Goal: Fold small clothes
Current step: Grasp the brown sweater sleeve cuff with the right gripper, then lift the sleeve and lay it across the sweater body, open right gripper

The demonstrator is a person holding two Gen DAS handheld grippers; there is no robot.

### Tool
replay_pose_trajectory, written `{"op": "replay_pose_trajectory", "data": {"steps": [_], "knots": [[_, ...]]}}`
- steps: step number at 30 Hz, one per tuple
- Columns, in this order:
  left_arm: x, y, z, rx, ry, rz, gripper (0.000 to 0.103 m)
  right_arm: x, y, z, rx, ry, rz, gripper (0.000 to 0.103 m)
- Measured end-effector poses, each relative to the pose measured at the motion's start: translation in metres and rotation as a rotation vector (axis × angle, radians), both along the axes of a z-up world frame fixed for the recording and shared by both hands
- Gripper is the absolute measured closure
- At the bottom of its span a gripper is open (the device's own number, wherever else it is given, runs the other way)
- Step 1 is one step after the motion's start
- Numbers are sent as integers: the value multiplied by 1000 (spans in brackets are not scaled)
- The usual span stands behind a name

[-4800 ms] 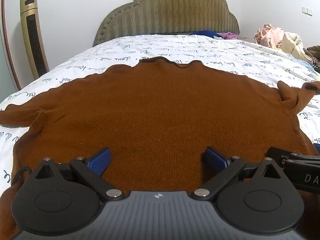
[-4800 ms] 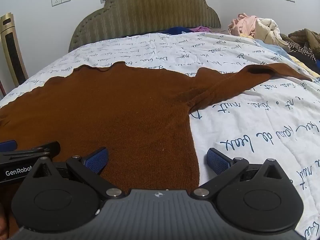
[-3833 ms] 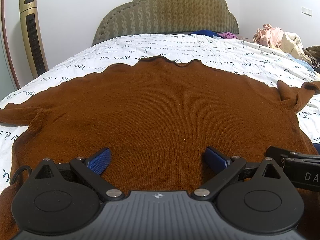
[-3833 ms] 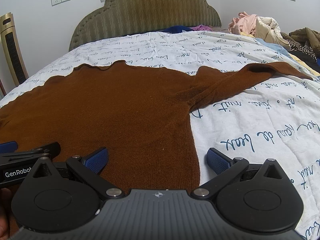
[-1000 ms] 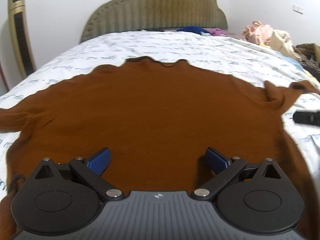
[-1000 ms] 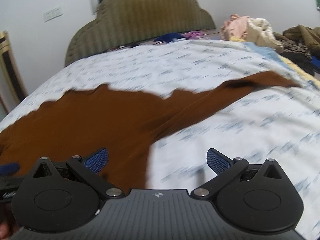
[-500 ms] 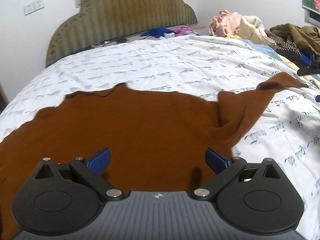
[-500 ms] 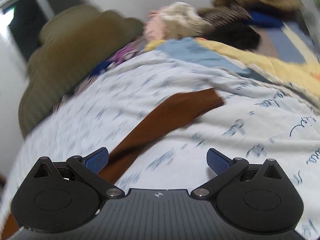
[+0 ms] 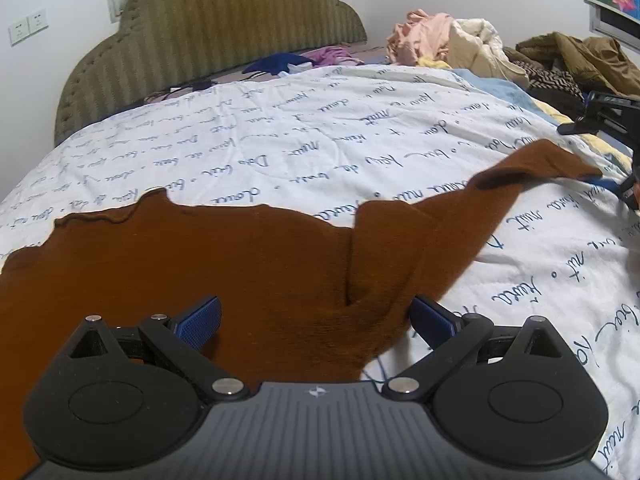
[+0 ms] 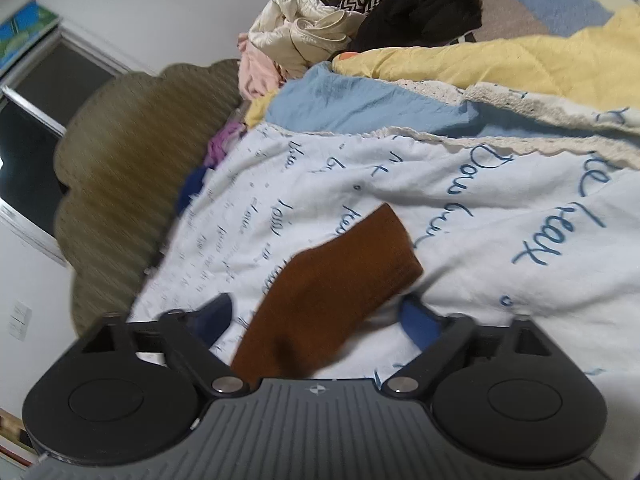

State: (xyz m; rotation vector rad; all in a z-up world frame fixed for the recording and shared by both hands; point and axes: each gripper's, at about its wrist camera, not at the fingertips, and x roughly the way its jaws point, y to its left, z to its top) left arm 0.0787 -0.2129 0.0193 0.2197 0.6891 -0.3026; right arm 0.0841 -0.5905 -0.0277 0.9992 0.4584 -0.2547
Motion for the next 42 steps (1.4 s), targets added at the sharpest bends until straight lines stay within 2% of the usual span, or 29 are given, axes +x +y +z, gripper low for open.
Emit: {"op": "replay_pose_trajectory", "data": {"steps": [1,2,3,4,6,12,14,18,22,27,32,37,42], "knots": [[0,-1,-1,4,2,-4,1,1,-2,-2,11,-7,-1,58],[0,-4,-2,6,6,-5,1,2,-4,-5,30,-3,-4,67],[0,-4,-3,6,12,-7,1,4,-6,-10,54,6,-14,84],[1,-4,-4,3,19,-6,1,5,-9,-15,77,12,-28,90],[1,-2,-5,2,26,-6,1,2,-9,-23,91,-12,-43,94],[2,14,0,-8,35,14,1,-5,4,-7,-34,-94,-59,94],[1,24,4,-17,34,28,1,-9,5,4,-46,-152,-43,94],[-2,54,14,-38,28,73,1,-12,20,38,-85,-266,23,94],[-7,95,25,-52,18,134,1,-8,54,80,-120,-371,138,94],[-15,160,38,-79,2,233,1,4,132,133,-153,-480,331,93],[-29,227,50,-90,-39,336,1,19,230,172,-167,-533,537,94],[-42,289,54,-103,-63,434,1,26,334,183,-189,-506,711,94],[-49,337,52,-143,-51,507,1,30,440,170,-235,-428,873,93]]}}
